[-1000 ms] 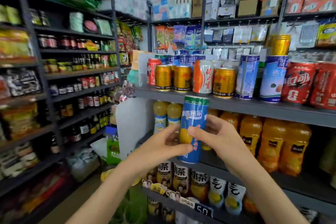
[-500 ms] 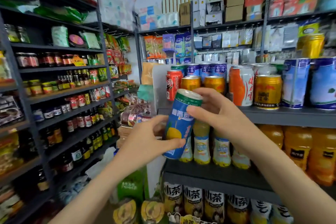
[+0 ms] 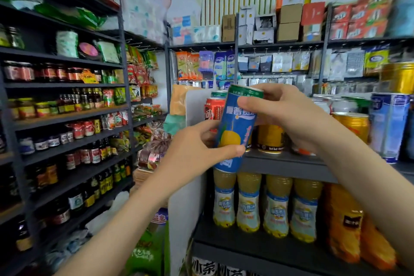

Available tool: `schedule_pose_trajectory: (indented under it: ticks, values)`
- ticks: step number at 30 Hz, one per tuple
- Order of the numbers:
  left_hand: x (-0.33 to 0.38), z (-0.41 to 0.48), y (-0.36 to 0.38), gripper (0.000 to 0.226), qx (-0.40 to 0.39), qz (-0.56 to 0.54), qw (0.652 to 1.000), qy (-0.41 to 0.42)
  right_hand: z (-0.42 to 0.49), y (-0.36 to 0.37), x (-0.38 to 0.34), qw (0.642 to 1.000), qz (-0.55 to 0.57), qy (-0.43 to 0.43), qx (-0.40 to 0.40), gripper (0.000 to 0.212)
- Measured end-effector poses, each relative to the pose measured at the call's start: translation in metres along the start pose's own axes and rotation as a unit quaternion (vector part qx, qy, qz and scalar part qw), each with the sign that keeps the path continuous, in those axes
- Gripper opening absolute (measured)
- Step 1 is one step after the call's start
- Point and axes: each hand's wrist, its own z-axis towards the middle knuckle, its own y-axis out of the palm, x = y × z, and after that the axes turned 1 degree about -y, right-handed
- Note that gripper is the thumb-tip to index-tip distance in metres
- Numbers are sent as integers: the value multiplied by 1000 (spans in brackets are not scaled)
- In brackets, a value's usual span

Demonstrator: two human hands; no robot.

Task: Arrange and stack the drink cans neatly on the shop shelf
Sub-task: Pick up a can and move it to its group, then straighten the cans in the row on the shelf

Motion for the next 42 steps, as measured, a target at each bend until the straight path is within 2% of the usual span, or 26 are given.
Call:
schedule_pose_trajectory:
  ticks: [2,6,8,10,13,17,22,25,28,31,35,40,42]
  values:
    - [-4,11,-3,38,-15,-42,999,3,7,-7,3,1000,19,4,9,22]
    - [-39,46,-18,27,58,-69,996,-27,17,-19,8,999,29,12,28,14]
    - [-64,66,-23,30,71,-56,994,-62,21,-24,11,999,18,15,34,13]
    - [-82,84,-21,46,57,-34,993,-95,24,-25,13,999,15,13,36,17]
    - [-99,104,-10,62,22,-54,992,-112,26,-24,15,999,19,13,38,35]
    - [-108,122,1,64,-8,-89,991,-104,28,-18,18,998,21,11,60,34]
    - [-123,139,3,63,-56,-66,990,-107,28,-11,20,996,10,20,86,33]
    - [-130,142,5,66,-47,-48,993,-97,29,-7,17,995,-8,21,95,32]
    - [-133,144,6,79,-32,-48,995,-87,33,0,10,994,-17,18,107,32]
    - [-134,141,3,66,-22,-62,995,-78,39,10,1,993,-30,13,110,35]
    - [-137,129,-14,44,-2,-153,984,-85,51,17,-4,992,-47,26,112,40]
    - [-135,114,-62,46,36,-183,979,-88,79,29,-2,989,-78,45,113,13]
    - [-133,106,-80,46,42,-184,978,-90,95,36,2,987,-96,50,121,13]
